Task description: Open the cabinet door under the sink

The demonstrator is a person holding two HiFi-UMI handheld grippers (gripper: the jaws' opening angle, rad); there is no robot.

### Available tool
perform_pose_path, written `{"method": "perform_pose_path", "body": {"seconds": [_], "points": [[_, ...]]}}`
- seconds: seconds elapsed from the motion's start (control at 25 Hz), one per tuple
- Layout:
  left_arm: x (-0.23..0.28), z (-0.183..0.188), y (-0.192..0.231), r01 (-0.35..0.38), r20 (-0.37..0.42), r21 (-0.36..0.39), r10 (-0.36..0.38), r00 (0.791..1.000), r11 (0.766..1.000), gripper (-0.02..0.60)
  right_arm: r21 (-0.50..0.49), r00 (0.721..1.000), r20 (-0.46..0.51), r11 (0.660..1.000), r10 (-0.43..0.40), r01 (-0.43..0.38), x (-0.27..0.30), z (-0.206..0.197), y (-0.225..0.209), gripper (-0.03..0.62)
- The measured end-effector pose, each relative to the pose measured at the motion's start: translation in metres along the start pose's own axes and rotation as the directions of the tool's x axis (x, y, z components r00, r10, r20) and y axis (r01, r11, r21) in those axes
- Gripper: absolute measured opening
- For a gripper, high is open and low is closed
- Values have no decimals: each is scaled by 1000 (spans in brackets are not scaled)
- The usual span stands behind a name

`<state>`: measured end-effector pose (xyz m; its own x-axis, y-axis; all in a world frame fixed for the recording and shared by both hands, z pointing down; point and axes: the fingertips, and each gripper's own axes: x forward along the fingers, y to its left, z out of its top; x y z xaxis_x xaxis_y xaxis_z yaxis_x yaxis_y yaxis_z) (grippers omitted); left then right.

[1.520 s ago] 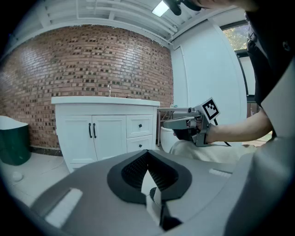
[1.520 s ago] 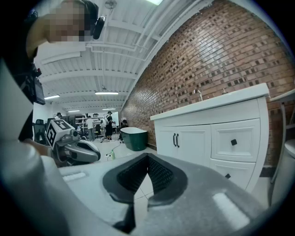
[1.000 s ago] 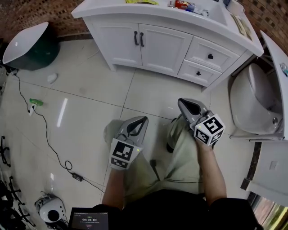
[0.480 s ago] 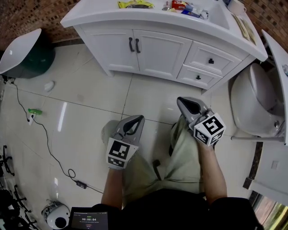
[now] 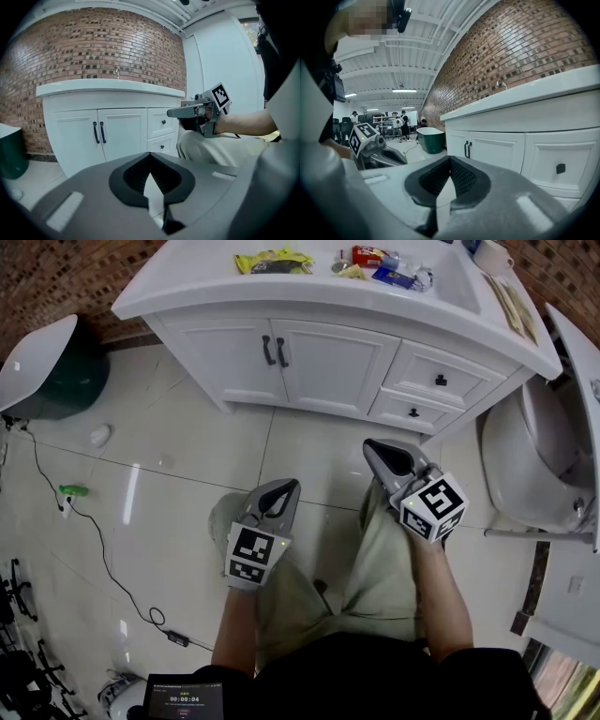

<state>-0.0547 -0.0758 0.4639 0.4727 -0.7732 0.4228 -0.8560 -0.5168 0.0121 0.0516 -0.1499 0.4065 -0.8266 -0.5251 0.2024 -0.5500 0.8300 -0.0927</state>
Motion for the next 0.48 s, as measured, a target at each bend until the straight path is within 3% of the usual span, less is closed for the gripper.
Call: {"method": "perform_pose_path", "body": {"seconds": [0.48], "points": [[31,25,38,36,46,-19,-35,998,999,17,-10,998,-47,999,-36,35,43,2,-36,-8]]}}
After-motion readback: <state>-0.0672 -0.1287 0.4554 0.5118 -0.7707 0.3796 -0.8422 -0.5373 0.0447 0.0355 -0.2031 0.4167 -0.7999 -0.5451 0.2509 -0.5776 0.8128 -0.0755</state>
